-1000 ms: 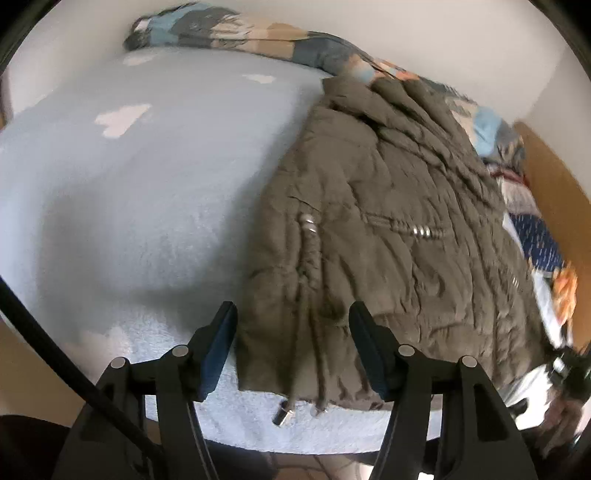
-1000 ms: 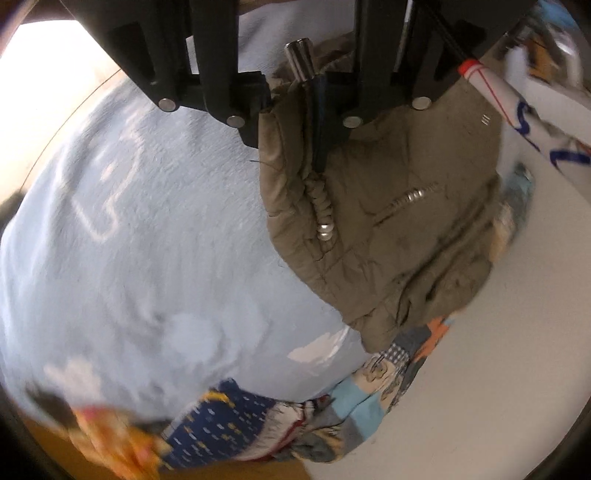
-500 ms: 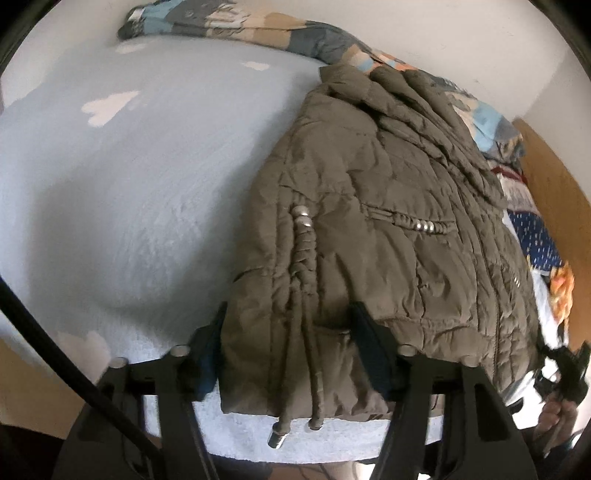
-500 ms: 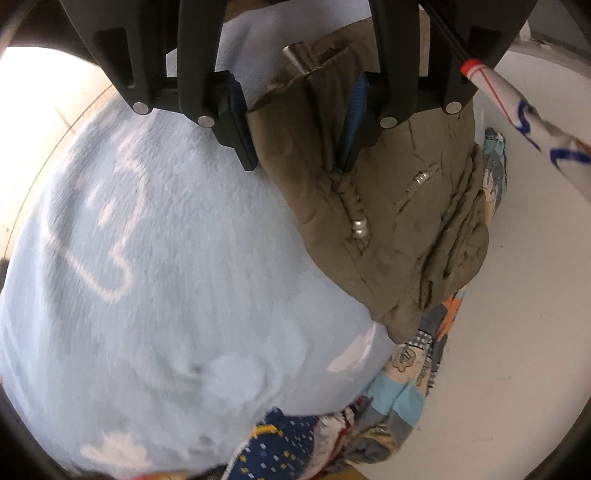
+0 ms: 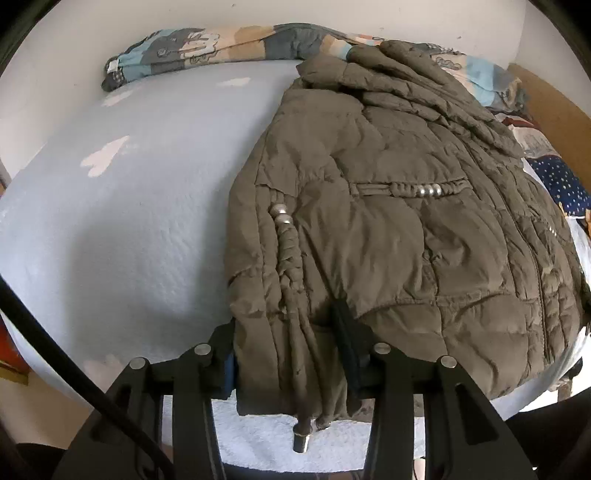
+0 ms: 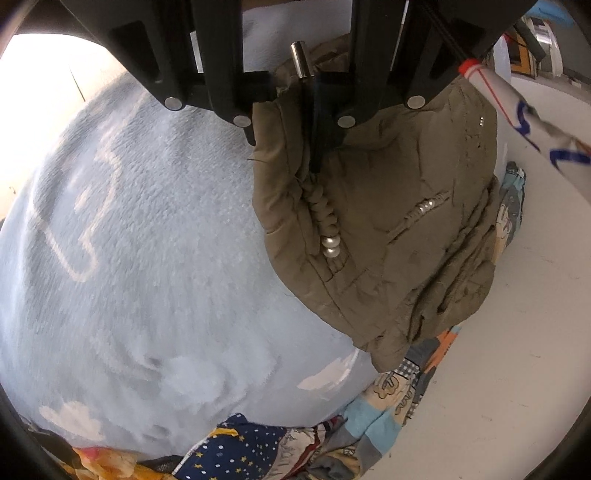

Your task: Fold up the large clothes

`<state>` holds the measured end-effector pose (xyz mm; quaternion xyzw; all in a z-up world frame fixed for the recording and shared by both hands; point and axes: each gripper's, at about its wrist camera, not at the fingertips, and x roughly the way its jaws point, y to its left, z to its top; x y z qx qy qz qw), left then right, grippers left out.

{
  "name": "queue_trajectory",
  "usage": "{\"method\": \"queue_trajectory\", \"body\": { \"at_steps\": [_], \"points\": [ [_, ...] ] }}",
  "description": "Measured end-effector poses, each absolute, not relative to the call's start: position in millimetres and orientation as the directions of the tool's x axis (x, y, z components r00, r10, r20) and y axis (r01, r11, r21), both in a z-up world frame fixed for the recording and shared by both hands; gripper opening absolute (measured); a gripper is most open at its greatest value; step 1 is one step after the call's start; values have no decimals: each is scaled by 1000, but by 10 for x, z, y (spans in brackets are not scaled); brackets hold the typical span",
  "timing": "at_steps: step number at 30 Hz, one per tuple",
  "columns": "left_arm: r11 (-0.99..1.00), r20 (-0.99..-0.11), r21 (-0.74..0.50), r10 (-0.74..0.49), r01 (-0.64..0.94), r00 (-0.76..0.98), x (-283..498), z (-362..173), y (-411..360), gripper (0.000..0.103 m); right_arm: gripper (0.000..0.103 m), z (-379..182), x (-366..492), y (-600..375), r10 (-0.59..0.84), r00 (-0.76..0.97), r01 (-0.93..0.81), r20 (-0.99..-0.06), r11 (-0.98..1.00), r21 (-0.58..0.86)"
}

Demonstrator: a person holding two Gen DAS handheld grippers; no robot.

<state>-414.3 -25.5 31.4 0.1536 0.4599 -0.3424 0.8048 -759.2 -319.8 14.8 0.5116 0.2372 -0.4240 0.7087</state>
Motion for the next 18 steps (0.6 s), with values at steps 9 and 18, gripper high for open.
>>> {"method": "queue_trajectory", "body": {
  "at_steps": [9, 18],
  "points": [
    [728, -847, -88, -414, 680, 334, -4127, 269, -230, 47, 21, 100, -7567, -3228, -348, 523, 846, -778, 95, 525],
    [741, -842, -180, -456, 647, 288, -4045, 333, -77, 57, 25, 121, -7614, -3220, -359, 538, 832, -762, 83, 548]
  ]
}}
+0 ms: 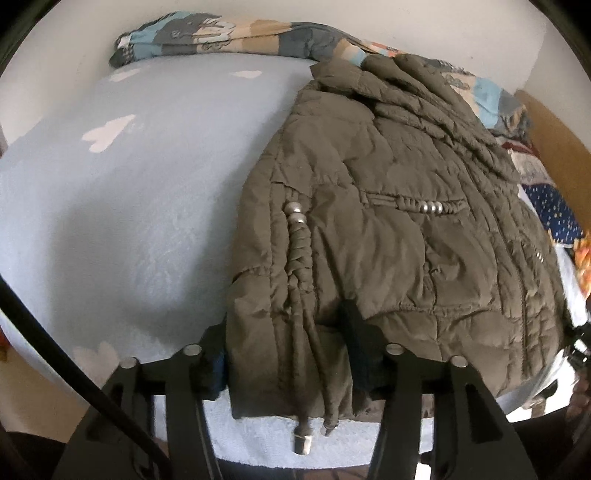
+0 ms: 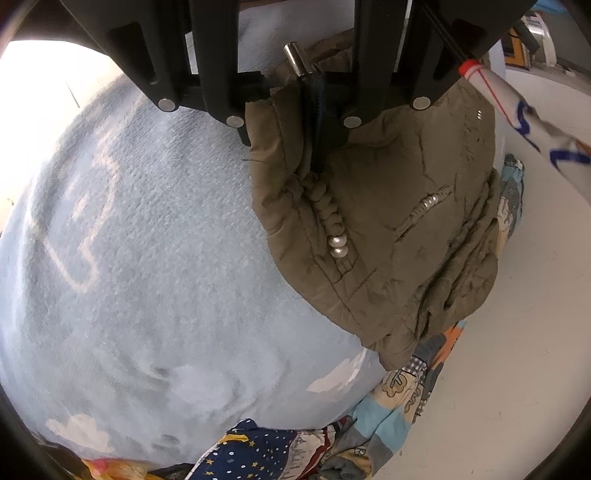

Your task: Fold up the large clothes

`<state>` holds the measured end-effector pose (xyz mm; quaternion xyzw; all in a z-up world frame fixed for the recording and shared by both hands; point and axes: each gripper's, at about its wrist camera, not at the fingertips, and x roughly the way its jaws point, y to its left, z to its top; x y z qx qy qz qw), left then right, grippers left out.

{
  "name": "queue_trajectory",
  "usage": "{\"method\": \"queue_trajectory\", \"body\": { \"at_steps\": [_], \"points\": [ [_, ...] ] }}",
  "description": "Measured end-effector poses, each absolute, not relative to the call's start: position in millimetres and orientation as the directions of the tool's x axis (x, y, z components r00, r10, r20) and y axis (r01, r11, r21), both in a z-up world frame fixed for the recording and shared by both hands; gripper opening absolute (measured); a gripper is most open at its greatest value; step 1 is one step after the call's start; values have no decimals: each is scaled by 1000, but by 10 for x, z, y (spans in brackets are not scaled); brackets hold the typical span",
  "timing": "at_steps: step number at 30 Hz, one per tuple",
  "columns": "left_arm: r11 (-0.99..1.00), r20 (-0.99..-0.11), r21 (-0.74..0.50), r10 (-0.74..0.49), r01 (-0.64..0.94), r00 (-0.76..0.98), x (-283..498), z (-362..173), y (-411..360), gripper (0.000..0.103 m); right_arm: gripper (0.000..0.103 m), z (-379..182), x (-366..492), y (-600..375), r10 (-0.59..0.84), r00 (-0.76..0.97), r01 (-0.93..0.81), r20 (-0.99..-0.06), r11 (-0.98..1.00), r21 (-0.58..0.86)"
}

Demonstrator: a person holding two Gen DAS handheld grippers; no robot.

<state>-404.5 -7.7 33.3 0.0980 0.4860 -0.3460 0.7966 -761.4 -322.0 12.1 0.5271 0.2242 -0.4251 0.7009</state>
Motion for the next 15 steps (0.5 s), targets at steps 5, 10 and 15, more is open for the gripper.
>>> {"method": "queue_trajectory", "body": {
  "at_steps": [5, 10, 15],
  "points": [
    [744, -849, -187, -450, 641, 275, -4050, 313, -70, 62, 47, 116, -7636, -3221, -362, 545, 826, -756, 78, 558],
    [744, -846, -201, -460, 638, 270, -4048, 315, -53, 58, 49, 125, -7592, -3220, -355, 553, 823, -754, 95, 560],
    [719, -833, -194, -480, 667, 275, -4121, 356, -95, 35, 23, 132, -7549, -3207, -348, 549, 830, -760, 126, 543]
  ]
}}
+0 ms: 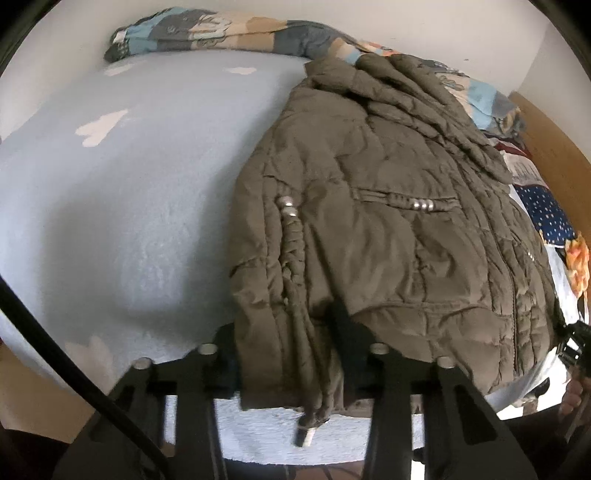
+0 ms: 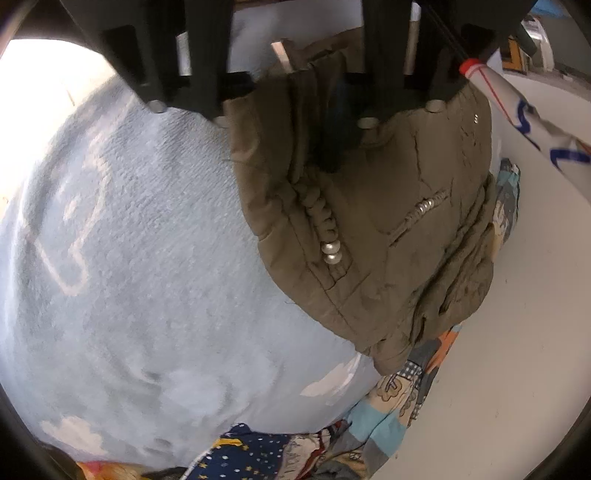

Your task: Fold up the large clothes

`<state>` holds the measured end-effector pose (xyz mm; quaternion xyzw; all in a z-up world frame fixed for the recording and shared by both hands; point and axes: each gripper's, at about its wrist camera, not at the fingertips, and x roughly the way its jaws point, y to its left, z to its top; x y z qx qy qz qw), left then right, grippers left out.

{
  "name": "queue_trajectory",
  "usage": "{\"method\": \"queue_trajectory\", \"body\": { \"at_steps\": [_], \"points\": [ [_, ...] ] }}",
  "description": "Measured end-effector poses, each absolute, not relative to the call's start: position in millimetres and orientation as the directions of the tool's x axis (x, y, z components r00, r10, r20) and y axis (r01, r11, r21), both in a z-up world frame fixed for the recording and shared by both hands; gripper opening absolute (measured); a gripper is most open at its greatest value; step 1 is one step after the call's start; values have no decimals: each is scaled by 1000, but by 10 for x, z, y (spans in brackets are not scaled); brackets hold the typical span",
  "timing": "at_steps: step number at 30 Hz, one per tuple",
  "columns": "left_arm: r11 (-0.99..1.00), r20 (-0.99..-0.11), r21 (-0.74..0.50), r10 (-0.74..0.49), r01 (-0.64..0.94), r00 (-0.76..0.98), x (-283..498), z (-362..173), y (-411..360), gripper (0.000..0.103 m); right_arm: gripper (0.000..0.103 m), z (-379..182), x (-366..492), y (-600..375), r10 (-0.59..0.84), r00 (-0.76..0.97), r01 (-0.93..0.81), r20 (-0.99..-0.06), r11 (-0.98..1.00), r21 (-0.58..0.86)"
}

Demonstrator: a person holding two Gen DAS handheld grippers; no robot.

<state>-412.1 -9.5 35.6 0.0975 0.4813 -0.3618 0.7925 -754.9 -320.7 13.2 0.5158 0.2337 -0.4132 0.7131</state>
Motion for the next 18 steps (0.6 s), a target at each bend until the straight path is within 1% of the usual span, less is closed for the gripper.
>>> {"method": "queue_trajectory", "body": {
  "at_steps": [1, 4, 11, 12, 13, 14, 15, 16, 18],
  "points": [
    [714, -829, -190, -485, 673, 280, -4138, 372, -98, 31, 19, 152, -7540, -3199, -354, 547, 833, -759, 138, 536],
    [705, -817, -193, -501, 683, 285, -4152, 414, -95, 27, 16, 190, -7507, -3180, -366, 532, 845, -764, 165, 509],
    [704, -822, -159, -483, 692, 302, -4178, 412, -112, 28, 16, 181, -7510, -3199, -356, 537, 842, -765, 167, 513],
    [707, -824, -155, -478, 690, 304, -4176, 407, -116, 30, 17, 178, -7512, -3200, -354, 540, 840, -764, 167, 516],
    [713, -827, -155, -472, 684, 305, -4167, 398, -116, 34, 19, 176, -7518, -3203, -352, 542, 839, -763, 168, 518],
    [717, -829, -159, -470, 678, 303, -4154, 390, -117, 35, 21, 174, -7526, -3201, -352, 544, 837, -762, 166, 521],
    [722, -831, -180, -475, 668, 289, -4129, 377, -99, 39, 22, 172, -7541, -3203, -352, 548, 834, -759, 162, 527],
    [729, -834, -194, -475, 657, 281, -4106, 364, -84, 45, 23, 171, -7553, -3201, -351, 554, 830, -755, 158, 535],
    [747, -839, -242, -481, 619, 253, -4054, 331, -13, 52, 26, 166, -7579, -3199, -352, 558, 826, -751, 151, 543]
  ]
}}
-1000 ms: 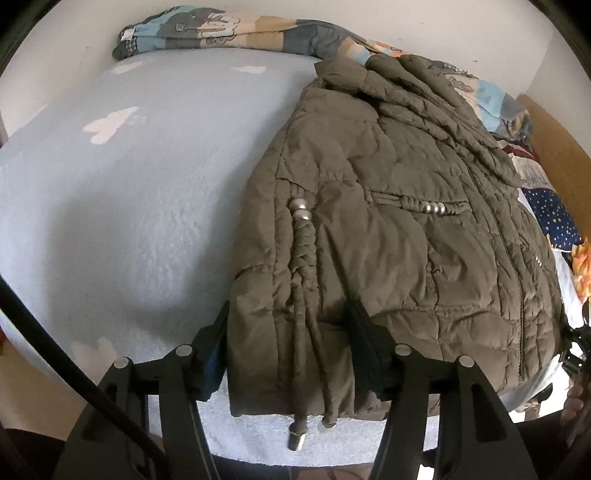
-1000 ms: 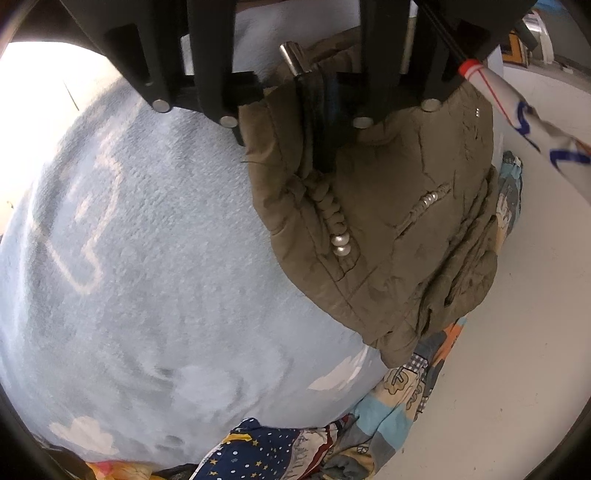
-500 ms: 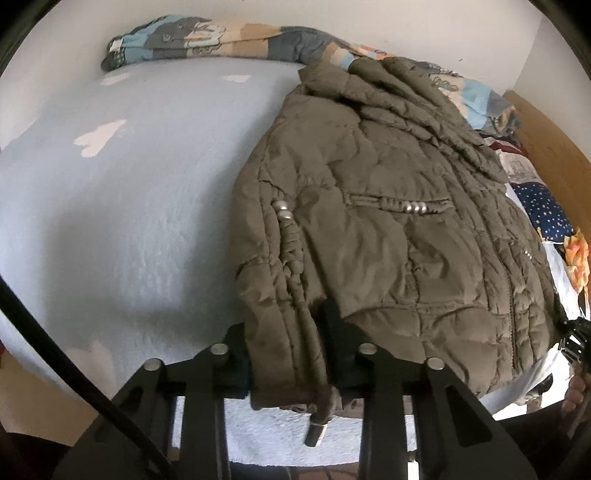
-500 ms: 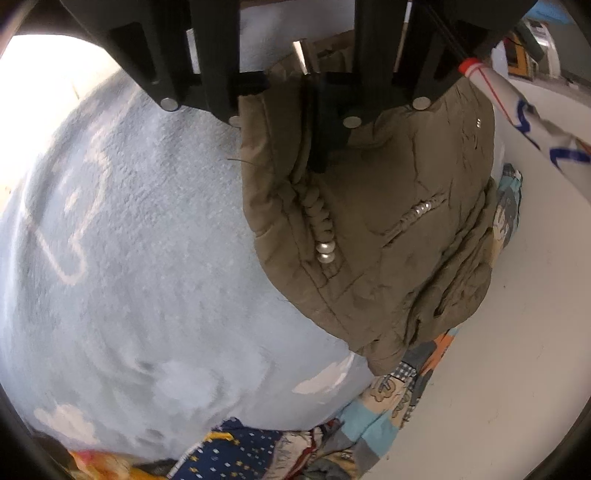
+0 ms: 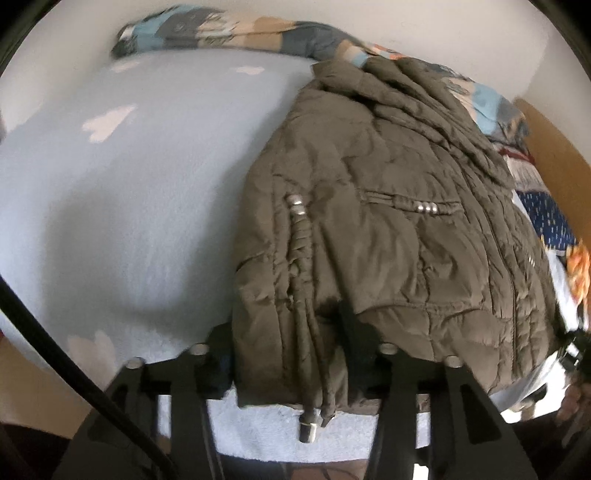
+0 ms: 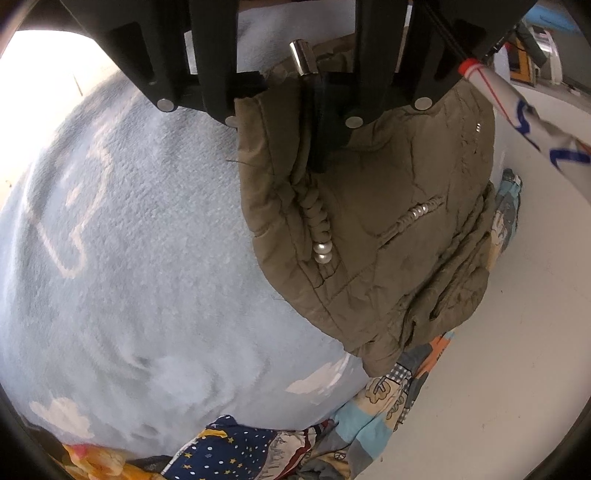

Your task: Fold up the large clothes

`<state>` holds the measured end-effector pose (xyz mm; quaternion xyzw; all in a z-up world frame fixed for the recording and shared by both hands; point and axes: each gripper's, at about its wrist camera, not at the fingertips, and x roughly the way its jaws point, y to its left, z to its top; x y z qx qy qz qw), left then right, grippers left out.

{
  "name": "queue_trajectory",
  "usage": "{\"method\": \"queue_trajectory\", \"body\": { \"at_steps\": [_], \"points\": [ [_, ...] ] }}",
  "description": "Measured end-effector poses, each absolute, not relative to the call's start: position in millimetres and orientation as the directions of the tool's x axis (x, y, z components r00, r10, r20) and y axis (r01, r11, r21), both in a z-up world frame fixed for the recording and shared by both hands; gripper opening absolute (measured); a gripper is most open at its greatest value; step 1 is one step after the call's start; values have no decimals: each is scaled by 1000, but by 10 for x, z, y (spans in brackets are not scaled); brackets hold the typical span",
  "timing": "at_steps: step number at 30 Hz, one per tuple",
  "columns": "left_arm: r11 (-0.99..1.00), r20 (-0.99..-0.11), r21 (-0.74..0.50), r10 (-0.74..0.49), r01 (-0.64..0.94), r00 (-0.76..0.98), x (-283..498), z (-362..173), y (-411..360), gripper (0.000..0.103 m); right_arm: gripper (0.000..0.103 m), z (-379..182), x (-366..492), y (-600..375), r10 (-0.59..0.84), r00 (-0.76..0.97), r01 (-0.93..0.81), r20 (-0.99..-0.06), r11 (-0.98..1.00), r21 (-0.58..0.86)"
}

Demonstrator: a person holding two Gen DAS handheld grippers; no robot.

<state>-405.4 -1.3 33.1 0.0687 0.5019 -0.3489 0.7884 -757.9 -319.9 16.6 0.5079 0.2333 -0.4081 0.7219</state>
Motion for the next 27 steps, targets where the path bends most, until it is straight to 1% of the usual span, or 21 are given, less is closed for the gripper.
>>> {"method": "queue_trajectory", "body": {
  "at_steps": [2, 4, 7, 8, 9, 10, 12, 13, 14, 16, 21, 27],
  "points": [
    [752, -841, -286, -494, 594, 221, -4031, 305, 41, 55, 31, 154, -7602, -3192, -350, 564, 821, -748, 141, 553],
    [760, -840, -321, -504, 565, 201, -4027, 286, 100, 58, 32, 141, -7631, -3186, -345, 573, 814, -744, 128, 567],
    [763, -838, -351, -515, 543, 183, -4036, 254, 143, 58, 38, 94, -7660, -3189, -327, 585, 803, -742, 106, 586],
    [761, -837, -347, -515, 547, 185, -4044, 258, 138, 57, 39, 79, -7658, -3190, -321, 587, 801, -743, 101, 590],
    [754, -833, -351, -522, 556, 183, -4055, 263, 126, 48, 39, 61, -7656, -3192, -313, 590, 799, -744, 96, 594],
    [746, -831, -354, -528, 564, 175, -4062, 263, 115, 42, 39, 45, -7655, -3198, -307, 593, 796, -744, 88, 598],
    [740, -831, -340, -525, 580, 183, -4080, 274, 88, 37, 39, 38, -7643, -3209, -303, 593, 796, -746, 83, 599],
    [737, -831, -334, -524, 588, 185, -4087, 278, 69, 34, 36, 47, -7639, -3204, -307, 595, 794, -742, 86, 601],
    [733, -831, -326, -523, 597, 189, -4098, 287, 53, 33, 24, 60, -7636, -3199, -312, 599, 791, -737, 92, 605],
    [727, -828, -311, -523, 612, 200, -4120, 304, 34, 29, 18, 121, -7586, -3186, -327, 590, 802, -739, 128, 584],
    [719, -824, -270, -517, 640, 233, -4170, 341, 6, 27, 14, 161, -7579, -3157, -345, 587, 805, -732, 149, 575],
    [711, -805, -276, -538, 647, 248, -4172, 395, 40, 27, 13, 213, -7593, -3142, -367, 596, 797, -714, 165, 581]
  ]
}}
